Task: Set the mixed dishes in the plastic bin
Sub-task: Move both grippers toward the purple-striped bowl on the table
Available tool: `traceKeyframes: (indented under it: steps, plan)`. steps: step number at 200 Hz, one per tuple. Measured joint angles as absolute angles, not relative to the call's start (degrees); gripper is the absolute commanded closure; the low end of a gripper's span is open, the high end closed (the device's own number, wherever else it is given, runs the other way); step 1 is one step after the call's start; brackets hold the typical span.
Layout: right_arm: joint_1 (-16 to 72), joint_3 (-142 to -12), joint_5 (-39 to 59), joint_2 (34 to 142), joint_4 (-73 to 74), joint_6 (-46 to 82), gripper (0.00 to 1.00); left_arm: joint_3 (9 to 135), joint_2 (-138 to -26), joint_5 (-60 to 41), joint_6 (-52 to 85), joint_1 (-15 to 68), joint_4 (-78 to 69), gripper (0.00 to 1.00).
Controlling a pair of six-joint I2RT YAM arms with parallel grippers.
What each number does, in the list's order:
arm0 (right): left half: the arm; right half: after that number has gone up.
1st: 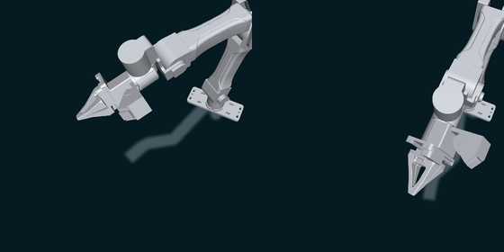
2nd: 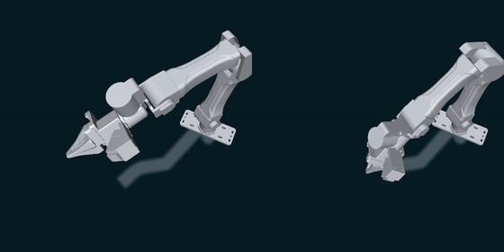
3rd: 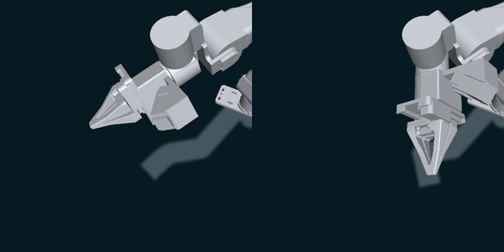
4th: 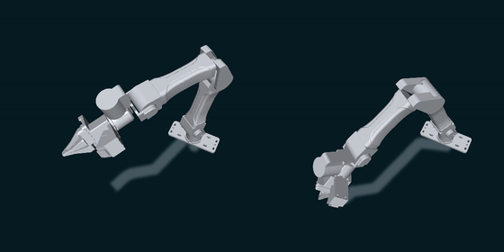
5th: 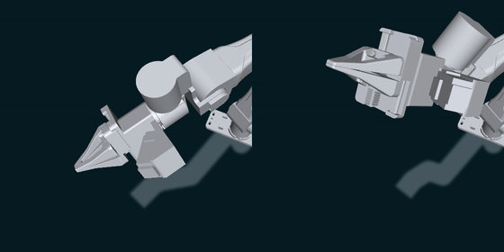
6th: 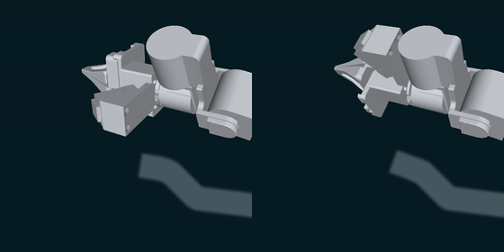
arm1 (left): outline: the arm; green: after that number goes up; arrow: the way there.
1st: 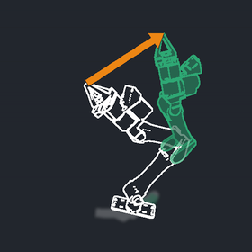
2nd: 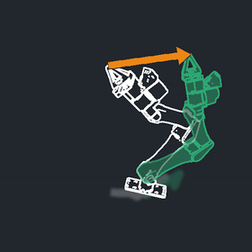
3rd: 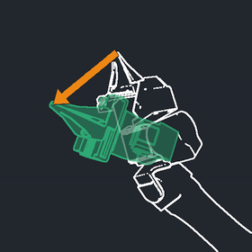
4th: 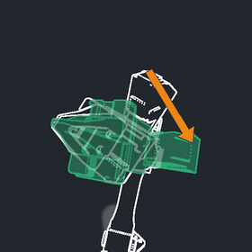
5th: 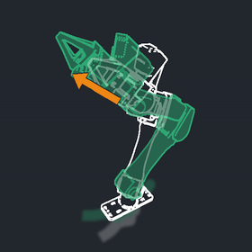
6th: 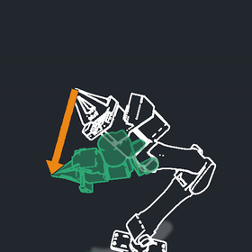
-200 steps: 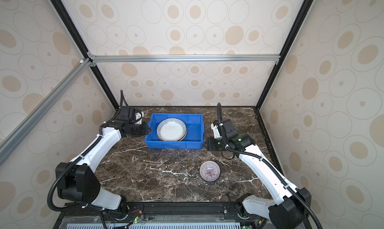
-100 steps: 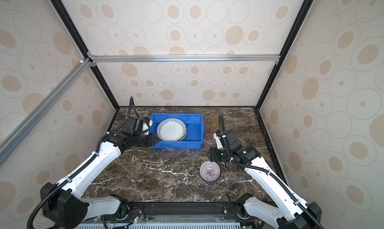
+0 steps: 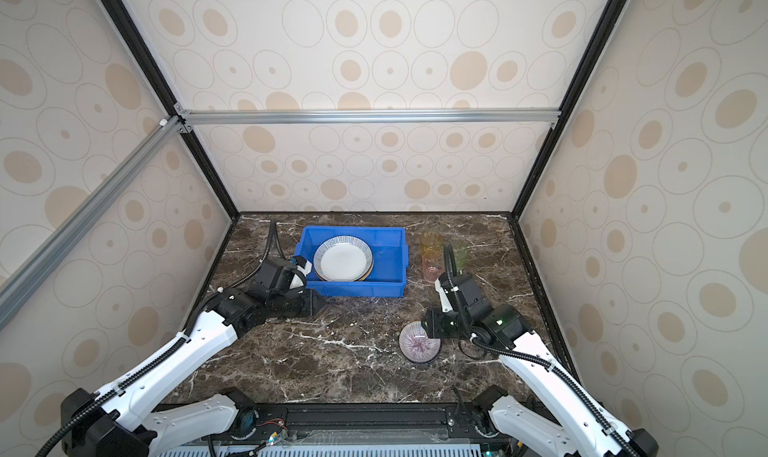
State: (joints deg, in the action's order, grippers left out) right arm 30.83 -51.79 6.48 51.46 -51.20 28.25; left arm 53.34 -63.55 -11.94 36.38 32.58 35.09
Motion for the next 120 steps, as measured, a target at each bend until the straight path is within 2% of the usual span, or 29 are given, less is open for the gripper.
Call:
traceKeyframes:
  steps: [120]
  plan:
    - [31.2, -49.2, 3.9, 49.7, -53.6, 28.4, 0.5, 50.9, -65.3, -8.1, 43.1, 46.5, 28.5, 0.71]
